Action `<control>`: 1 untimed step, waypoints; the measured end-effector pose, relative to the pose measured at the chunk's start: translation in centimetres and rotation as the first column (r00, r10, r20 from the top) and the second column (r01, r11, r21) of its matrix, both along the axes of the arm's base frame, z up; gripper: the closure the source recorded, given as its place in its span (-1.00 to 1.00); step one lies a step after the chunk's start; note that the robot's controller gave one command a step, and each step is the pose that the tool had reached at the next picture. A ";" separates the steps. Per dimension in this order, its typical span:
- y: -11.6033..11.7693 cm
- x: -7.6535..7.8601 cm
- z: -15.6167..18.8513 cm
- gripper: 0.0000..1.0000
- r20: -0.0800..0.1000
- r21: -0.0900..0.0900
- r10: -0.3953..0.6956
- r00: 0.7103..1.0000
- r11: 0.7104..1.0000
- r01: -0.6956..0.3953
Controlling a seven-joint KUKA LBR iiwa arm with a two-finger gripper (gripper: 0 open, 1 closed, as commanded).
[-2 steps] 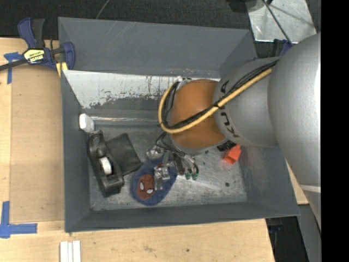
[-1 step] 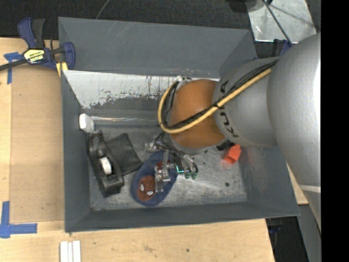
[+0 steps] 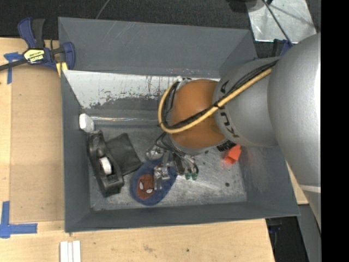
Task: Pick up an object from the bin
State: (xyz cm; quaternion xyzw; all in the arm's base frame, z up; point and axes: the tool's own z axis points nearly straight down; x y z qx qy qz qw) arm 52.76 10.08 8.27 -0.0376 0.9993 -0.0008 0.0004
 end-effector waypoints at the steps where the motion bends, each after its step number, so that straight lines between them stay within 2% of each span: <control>1: -0.8 1.0 13.3 1.00 0.010 0.002 0.050 0.999 0.999 -0.050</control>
Offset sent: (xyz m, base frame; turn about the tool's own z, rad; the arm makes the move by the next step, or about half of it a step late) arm 0.0076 -0.0076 0.1277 -0.0506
